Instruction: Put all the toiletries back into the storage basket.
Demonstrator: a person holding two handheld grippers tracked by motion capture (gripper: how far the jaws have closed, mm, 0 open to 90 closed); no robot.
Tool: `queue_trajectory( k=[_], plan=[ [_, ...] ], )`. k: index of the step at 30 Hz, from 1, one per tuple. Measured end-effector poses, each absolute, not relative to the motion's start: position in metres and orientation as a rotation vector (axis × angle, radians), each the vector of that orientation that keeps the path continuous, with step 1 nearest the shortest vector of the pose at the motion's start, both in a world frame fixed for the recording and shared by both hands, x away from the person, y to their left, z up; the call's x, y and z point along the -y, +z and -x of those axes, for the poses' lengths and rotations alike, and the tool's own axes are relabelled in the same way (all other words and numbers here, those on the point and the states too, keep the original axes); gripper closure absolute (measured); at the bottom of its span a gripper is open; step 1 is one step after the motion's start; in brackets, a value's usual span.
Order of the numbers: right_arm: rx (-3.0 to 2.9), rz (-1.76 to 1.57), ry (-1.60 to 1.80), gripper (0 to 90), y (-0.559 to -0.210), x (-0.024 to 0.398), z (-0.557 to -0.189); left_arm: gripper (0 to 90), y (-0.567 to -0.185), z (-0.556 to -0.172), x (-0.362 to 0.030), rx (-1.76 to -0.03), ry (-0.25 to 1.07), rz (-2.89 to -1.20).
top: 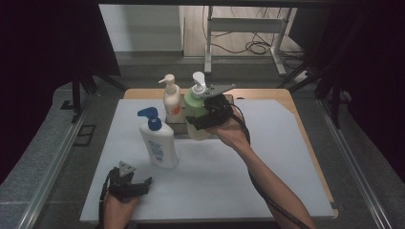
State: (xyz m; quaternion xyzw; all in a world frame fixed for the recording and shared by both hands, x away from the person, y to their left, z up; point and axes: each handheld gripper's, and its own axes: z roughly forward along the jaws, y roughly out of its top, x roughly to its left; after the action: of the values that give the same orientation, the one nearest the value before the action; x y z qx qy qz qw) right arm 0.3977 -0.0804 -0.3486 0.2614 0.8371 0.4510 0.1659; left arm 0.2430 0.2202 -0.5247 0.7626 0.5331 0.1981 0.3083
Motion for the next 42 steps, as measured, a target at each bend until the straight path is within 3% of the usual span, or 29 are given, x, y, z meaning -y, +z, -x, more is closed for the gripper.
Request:
queue_trajectory(
  k=[42],
  plan=[
    [-2.289, -0.855, 1.224, 11.8, -0.35, 0.065, -0.464, 11.5, -0.525, -0.243, -0.22, -1.412, 0.521, -2.015]
  ],
)
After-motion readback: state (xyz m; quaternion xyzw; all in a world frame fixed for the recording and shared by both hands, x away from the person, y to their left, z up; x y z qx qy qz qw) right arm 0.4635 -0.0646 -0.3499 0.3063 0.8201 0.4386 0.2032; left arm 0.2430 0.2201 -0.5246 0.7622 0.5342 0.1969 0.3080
